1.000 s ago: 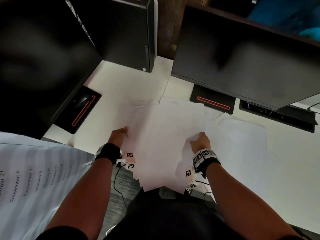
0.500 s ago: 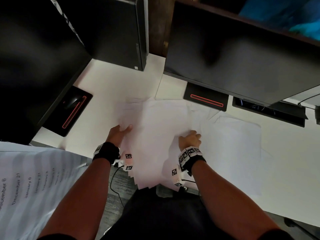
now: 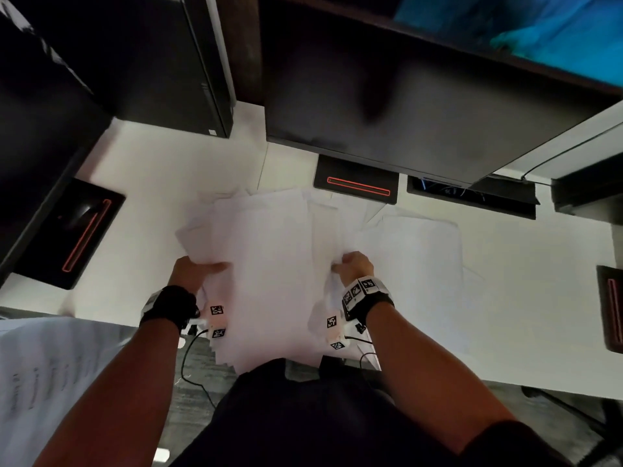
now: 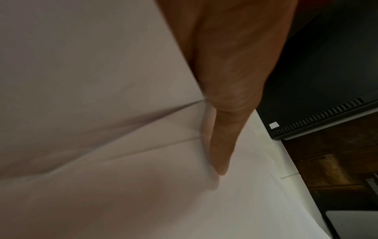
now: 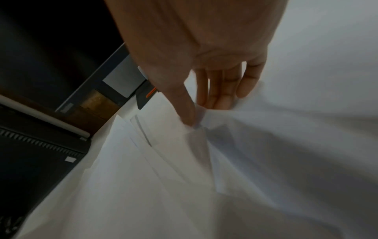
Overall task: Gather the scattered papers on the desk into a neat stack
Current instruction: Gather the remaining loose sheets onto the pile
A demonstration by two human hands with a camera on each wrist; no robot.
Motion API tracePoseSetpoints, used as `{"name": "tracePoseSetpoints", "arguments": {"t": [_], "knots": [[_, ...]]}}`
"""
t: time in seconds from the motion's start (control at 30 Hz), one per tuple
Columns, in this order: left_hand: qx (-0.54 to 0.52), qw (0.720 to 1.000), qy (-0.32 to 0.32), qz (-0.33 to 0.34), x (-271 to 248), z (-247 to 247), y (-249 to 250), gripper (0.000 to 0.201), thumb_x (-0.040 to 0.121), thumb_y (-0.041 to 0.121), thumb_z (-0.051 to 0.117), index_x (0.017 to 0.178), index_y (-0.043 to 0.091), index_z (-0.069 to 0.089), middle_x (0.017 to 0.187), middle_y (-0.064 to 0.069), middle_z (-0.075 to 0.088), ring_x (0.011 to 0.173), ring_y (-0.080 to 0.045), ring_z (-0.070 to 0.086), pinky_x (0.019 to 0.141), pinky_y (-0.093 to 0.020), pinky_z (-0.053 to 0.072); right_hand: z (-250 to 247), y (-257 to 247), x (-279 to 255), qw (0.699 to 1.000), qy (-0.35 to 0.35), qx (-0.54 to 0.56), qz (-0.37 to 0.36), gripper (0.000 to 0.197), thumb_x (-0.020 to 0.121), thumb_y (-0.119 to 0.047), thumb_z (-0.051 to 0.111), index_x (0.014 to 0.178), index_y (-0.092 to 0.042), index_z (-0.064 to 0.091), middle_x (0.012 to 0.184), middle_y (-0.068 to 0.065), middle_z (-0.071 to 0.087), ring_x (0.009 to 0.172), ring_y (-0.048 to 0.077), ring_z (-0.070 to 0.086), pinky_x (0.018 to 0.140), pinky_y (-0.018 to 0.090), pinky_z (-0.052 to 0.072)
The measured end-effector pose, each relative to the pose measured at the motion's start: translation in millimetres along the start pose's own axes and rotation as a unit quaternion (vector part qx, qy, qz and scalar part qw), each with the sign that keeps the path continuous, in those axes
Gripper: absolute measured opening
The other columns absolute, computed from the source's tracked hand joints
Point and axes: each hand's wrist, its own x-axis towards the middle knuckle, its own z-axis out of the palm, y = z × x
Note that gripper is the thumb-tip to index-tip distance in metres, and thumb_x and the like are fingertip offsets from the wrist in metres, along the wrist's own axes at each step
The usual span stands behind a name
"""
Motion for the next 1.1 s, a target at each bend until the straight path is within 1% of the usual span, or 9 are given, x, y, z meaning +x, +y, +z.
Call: {"name": "tracePoseSetpoints", "arguments": {"t": [0.1, 0.2, 0.27, 0.37, 0.57, 0.73, 0.8, 0.9, 1.1], "knots": [[0.003, 1.000, 0.006, 0.002, 4.4, 0.9, -2.4, 0.035, 0.071, -0.001, 0.085, 0.103, 0.003, 0.070, 0.083, -0.008, 0.072, 0.067, -0.018, 0.068, 0.074, -0.032, 0.055, 5.0, -6.8, -7.0, 1.000, -0.019, 0.012, -0.005, 0.050, 0.083, -0.037, 0.065, 0.124, -0.009, 0.064, 0.125, 0.011, 0.066, 0.113, 0.029, 0.062, 0.091, 0.030, 0.049], [0.026, 1.000, 0.011, 0.006, 13.6, -2.2, -9.3, 0.032, 0.071, 0.005, 0.087, 0.099, 0.006, 0.070, 0.093, -0.016, 0.072, 0.081, -0.026, 0.068, 0.087, -0.041, 0.055, 9.9, -14.3, -13.2, 0.999, -0.005, 0.028, -0.027, 0.062, 0.097, -0.057, 0.036, 0.119, -0.006, 0.064, 0.125, 0.016, 0.064, 0.116, 0.033, 0.058, 0.098, 0.037, 0.042], [0.047, 0.999, 0.019, 0.006, 15.8, -1.4, -10.3, 0.032, 0.071, 0.009, 0.088, 0.097, 0.006, 0.070, 0.097, -0.019, 0.072, 0.086, -0.027, 0.068, 0.090, -0.041, 0.055, 10.7, -14.8, -15.6, 0.998, -0.004, 0.041, -0.044, 0.064, 0.094, -0.061, 0.042, 0.123, -0.007, 0.061, 0.126, 0.012, 0.063, 0.118, 0.031, 0.057, 0.101, 0.038, 0.043], [0.058, 0.998, 0.024, 0.000, 19.5, -2.8, -12.5, 0.033, 0.074, 0.009, 0.086, 0.101, 0.003, 0.069, 0.098, -0.019, 0.070, 0.085, -0.026, 0.065, 0.084, -0.037, 0.052, 6.2, -9.5, -11.9, 0.997, 0.010, -0.013, -0.072, 0.039, 0.084, -0.038, 0.068, 0.113, -0.011, 0.069, 0.113, 0.008, 0.071, 0.108, 0.028, 0.066, 0.092, 0.036, 0.054], [0.084, 0.996, 0.038, -0.020, 27.7, -9.1, -19.4, 0.046, 0.067, 0.016, 0.092, 0.104, -0.002, 0.072, 0.096, -0.020, 0.073, 0.078, -0.029, 0.068, 0.073, -0.045, 0.054, -54.1, 9.9, 5.1, 0.984, 0.119, -0.102, -0.090, 0.022, 0.087, -0.026, 0.063, 0.104, -0.013, 0.071, 0.103, 0.015, 0.073, 0.098, 0.033, 0.067, 0.082, 0.034, 0.055], [0.100, 0.994, 0.039, -0.021, 34.3, -13.0, -22.9, 0.050, 0.065, 0.018, 0.093, 0.107, 0.000, 0.071, 0.103, -0.019, 0.074, 0.096, -0.034, 0.071, 0.083, -0.050, 0.054, -103.0, 40.4, 27.4, 0.957, 0.170, -0.196, -0.127, 0.015, 0.089, -0.017, 0.054, 0.098, -0.012, 0.065, 0.102, 0.018, 0.067, 0.096, 0.038, 0.063, 0.077, 0.038, 0.053], [0.104, 0.994, 0.036, -0.019, 29.9, -9.7, -19.3, 0.047, 0.067, 0.016, 0.092, 0.106, -0.001, 0.071, 0.104, -0.020, 0.073, 0.089, -0.031, 0.069, 0.081, -0.048, 0.054, -104.8, 49.3, 35.2, 0.946, 0.150, -0.238, -0.159, 0.024, 0.089, -0.021, 0.060, 0.111, -0.011, 0.063, 0.121, 0.014, 0.057, 0.111, 0.036, 0.056, 0.087, 0.040, 0.052], [0.098, 0.995, 0.027, -0.021, 27.8, -8.0, -19.2, 0.040, 0.071, 0.013, 0.089, 0.105, 0.000, 0.070, 0.100, -0.020, 0.072, 0.083, -0.028, 0.066, 0.076, -0.040, 0.051, -91.4, 58.2, 36.9, 0.941, 0.111, -0.273, -0.166, 0.064, 0.080, -0.037, 0.075, 0.134, -0.016, 0.048, 0.143, 0.004, 0.033, 0.127, 0.029, 0.040, 0.096, 0.048, 0.049], [0.123, 0.991, 0.037, -0.029, 33.4, -11.7, -22.5, 0.047, 0.065, 0.024, 0.093, 0.101, 0.003, 0.071, 0.094, -0.021, 0.074, 0.081, -0.034, 0.071, 0.080, -0.048, 0.056, -75.3, 54.5, 31.0, 0.908, 0.158, -0.352, -0.161, 0.096, 0.064, -0.056, 0.081, 0.140, -0.020, 0.034, 0.135, 0.003, 0.041, 0.122, 0.029, 0.043, 0.099, 0.047, 0.037]]}}
